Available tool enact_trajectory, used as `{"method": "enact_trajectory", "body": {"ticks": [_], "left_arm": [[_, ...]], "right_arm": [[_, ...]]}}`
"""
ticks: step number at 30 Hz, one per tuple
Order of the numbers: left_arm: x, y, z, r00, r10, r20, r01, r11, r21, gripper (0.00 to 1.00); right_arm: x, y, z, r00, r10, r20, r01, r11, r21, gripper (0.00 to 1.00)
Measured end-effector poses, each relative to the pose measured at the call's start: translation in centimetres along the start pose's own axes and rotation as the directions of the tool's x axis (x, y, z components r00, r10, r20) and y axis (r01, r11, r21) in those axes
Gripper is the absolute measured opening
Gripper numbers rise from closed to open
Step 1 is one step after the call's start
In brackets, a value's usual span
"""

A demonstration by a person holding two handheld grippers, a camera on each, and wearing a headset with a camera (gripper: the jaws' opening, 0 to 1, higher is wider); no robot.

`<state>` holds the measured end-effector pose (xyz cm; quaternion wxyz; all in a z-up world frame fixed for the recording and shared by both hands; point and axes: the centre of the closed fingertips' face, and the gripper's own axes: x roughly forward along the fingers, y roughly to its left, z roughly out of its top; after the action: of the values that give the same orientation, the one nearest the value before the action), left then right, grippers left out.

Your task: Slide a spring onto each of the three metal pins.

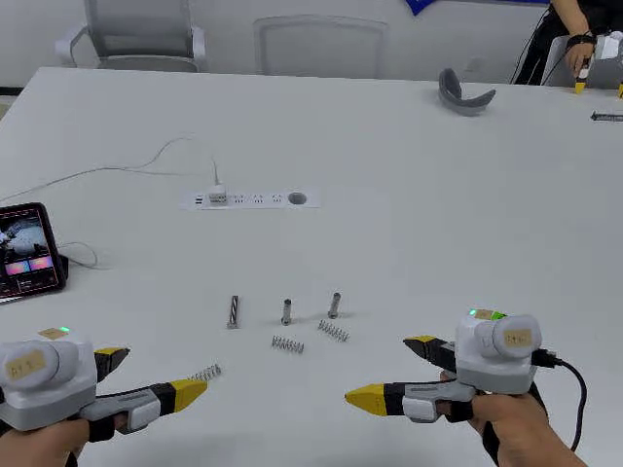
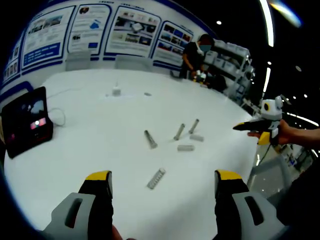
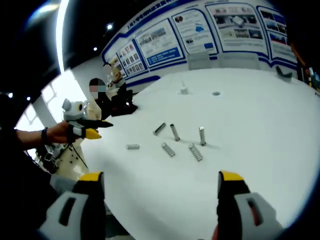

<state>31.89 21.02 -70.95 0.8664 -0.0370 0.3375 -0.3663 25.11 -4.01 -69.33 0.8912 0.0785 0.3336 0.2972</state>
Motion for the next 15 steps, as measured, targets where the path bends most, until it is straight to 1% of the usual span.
{"method": "enact_trajectory", "body": {"ticks": [2,4,11,15], "left_arm": [[0.1,-0.2,0.1,1.0,-0.003,-0.003,0.003,1.0,0.001,0.85],[0.4,-0.2,0.3,1.0,-0.007,-0.005,0.007,1.0,0.0,0.84],[1.5,-0.1,0.8,0.9998,-0.02,-0.011,0.019,1.0,-0.008,0.82],[2.2,-0.2,1.0,0.9996,-0.025,-0.014,0.025,1.0,-0.01,0.82]], "right_arm": [[0.0,-0.2,-0.1,1.0,-0.006,-0.001,0.006,1.0,0.006,0.96],[0.0,-0.3,-0.4,0.9999,-0.01,-0.004,0.01,1.0,0.014,0.97],[0.1,-0.1,-1.1,0.9997,-0.011,-0.02,0.012,1.0,0.02,0.97],[0.1,-0.1,-1.4,0.9998,-0.012,-0.018,0.013,1.0,0.023,0.97]]}}
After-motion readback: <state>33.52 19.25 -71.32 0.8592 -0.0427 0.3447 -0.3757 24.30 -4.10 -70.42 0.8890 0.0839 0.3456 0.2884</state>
